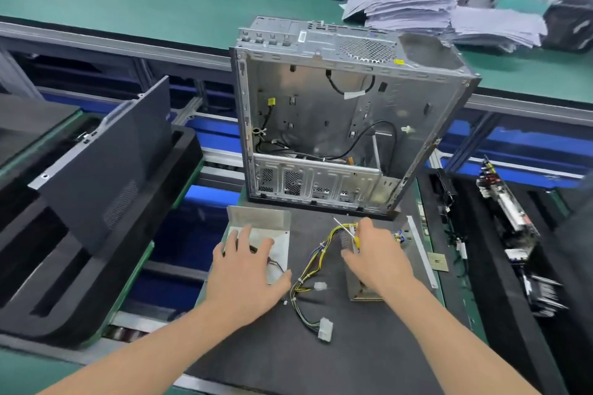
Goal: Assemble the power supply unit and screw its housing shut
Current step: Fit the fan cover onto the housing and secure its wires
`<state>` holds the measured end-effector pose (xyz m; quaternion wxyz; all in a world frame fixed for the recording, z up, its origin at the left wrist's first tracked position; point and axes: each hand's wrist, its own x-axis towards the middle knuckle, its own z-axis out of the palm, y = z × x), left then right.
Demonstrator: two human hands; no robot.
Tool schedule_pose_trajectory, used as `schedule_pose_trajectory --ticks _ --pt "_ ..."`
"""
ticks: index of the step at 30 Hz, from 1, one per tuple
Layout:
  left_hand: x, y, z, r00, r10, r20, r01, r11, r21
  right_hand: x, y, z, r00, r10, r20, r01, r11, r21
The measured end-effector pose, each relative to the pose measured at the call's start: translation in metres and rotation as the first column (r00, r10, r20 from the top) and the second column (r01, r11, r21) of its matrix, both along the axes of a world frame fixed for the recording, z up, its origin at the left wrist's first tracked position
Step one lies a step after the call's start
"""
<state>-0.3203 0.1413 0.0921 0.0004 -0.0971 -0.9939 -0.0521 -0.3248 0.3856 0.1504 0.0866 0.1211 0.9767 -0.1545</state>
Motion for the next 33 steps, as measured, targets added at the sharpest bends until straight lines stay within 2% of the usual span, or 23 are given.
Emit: schedule_pose_trajectory --ticks 2,4,10,14,18,20,21,22,23,24,26,27,29,33 --pt "-0.009 -0.003 -0.002 0.994 -0.059 -0.087 0.062 0.998 0.033 -0.004 0.004 -0.004 0.995 -0.062 0.081 0.066 0.997 -0.042" --pt "-0.020 -0.006 -0.003 0.987 -0.108 -0.121 0.115 0.992 0.053 -0.005 0.005 -0.008 0.993 -0.079 0.092 0.087 0.993 -0.082" --pt "-0.054 -0.015 0.005 0.966 -0.234 -0.110 0.239 0.970 0.036 0.003 -0.001 -0.008 0.999 -0.017 0.037 0.019 0.998 -0.056" --pt "-0.064 -0.022 0.009 0.952 -0.301 -0.062 0.306 0.945 0.115 0.013 -0.002 -0.003 0.998 0.057 0.042 -0.048 0.983 -0.179" --pt "-0.051 -0.005 0.010 0.915 -0.350 -0.200 0.385 0.907 0.172 0.007 0.029 0.014 0.996 0.059 -0.064 -0.072 0.974 -0.215" --pt "-0.055 0.008 0.016 0.955 -0.218 -0.201 0.257 0.947 0.192 -0.002 0.055 0.021 0.989 0.045 -0.143 -0.067 0.986 -0.150" --pt "-0.063 0.011 0.020 0.985 -0.089 -0.146 0.117 0.974 0.196 -0.005 0.068 0.024 0.984 0.046 -0.170 -0.063 0.994 -0.094" --pt "-0.072 0.011 0.023 0.998 0.060 -0.023 -0.055 0.982 0.181 -0.008 0.080 0.024 0.982 0.047 -0.184 -0.055 0.998 -0.036" --pt "-0.081 0.010 0.026 0.967 0.204 0.150 -0.222 0.968 0.118 -0.010 0.091 0.024 0.981 0.043 -0.188 -0.043 0.999 0.005" --pt "-0.090 0.008 0.026 0.899 0.298 0.322 -0.319 0.948 0.015 -0.011 0.100 0.021 0.983 0.038 -0.179 -0.034 0.999 0.022" --pt "-0.102 0.004 0.024 0.777 0.361 0.516 -0.335 0.931 -0.146 -0.010 0.114 0.015 0.989 0.039 -0.143 -0.038 0.999 0.004" --pt "-0.104 0.004 0.021 0.762 0.362 0.537 -0.315 0.932 -0.181 -0.009 0.118 0.011 0.991 0.041 -0.129 -0.044 0.999 -0.016" --pt "-0.105 0.005 0.014 0.794 0.367 0.484 -0.322 0.930 -0.178 -0.005 0.124 0.004 0.992 0.041 -0.121 -0.050 0.996 -0.073" --pt "-0.100 0.006 0.013 0.869 0.302 0.393 -0.323 0.946 -0.014 0.004 0.130 -0.005 0.979 0.033 -0.199 -0.071 0.980 -0.188"
